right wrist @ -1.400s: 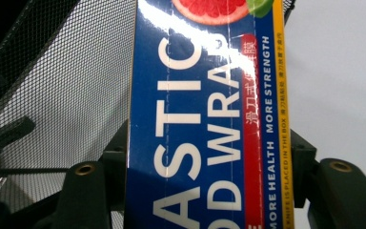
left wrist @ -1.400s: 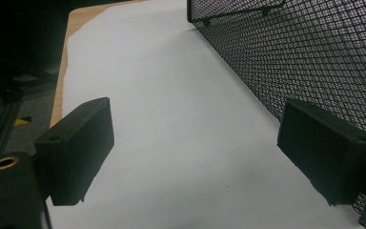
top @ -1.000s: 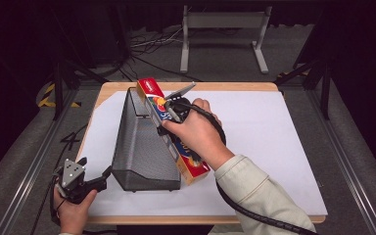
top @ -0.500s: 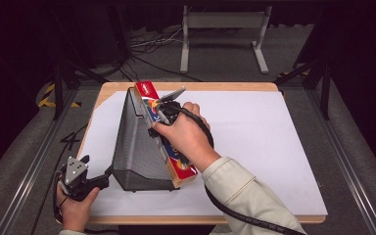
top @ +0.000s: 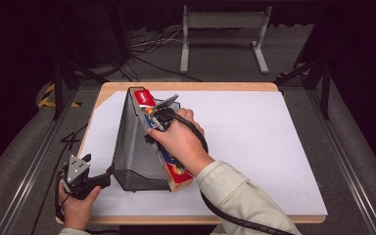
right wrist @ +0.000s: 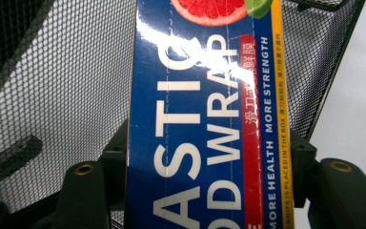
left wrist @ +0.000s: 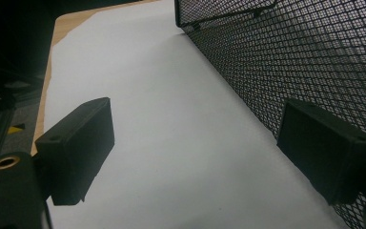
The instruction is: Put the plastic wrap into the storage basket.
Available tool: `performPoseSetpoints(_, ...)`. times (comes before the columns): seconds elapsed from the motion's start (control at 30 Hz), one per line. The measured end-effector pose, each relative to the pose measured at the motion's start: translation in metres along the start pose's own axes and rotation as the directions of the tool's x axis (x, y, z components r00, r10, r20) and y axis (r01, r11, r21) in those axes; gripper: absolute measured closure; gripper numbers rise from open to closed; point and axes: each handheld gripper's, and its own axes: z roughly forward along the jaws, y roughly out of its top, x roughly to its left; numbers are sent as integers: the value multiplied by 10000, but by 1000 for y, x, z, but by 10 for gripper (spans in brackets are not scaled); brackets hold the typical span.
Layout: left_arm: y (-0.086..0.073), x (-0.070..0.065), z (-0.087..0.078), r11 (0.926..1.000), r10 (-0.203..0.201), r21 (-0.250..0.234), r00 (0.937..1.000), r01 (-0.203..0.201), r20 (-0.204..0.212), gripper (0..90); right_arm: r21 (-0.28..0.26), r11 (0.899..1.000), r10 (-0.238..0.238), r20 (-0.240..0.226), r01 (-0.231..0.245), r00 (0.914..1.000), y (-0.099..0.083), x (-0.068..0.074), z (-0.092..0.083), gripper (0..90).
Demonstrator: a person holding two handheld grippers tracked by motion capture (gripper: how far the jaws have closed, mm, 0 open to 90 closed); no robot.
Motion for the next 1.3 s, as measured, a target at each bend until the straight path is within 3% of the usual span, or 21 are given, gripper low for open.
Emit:
performPoseSetpoints(0.13,-1,1,-1,10000,-29,-11,10000,29,-32,130,460,9989,30,86,-34,10000,0,3,6,401)
performPoseSetpoints(0.33,-1,0,-2,10000,15,14,10000,-15,-35,130,607,9981,54,185,-66,9998,0,5,12,400)
performPoseSetpoints(0.5,-2,0,-4,10000,-1,24,10000,1,-69,130,1079,9941,17,468,-68,9989,2,6,22,399)
performPoseSetpoints(0.7,-4,1,-5,10000,-27,41,10000,27,-83,130,1285,9917,-11,783,-90,9969,6,7,31,398)
performPoseSetpoints(1.1,-5,3,-8,9999,-112,22,9999,112,-128,129,1805,9835,-222,798,75,9966,11,8,40,391)
performPoseSetpoints(1.3,-5,4,-9,9999,-102,49,9998,103,-147,129,1785,9838,-312,790,167,9964,12,7,41,390)
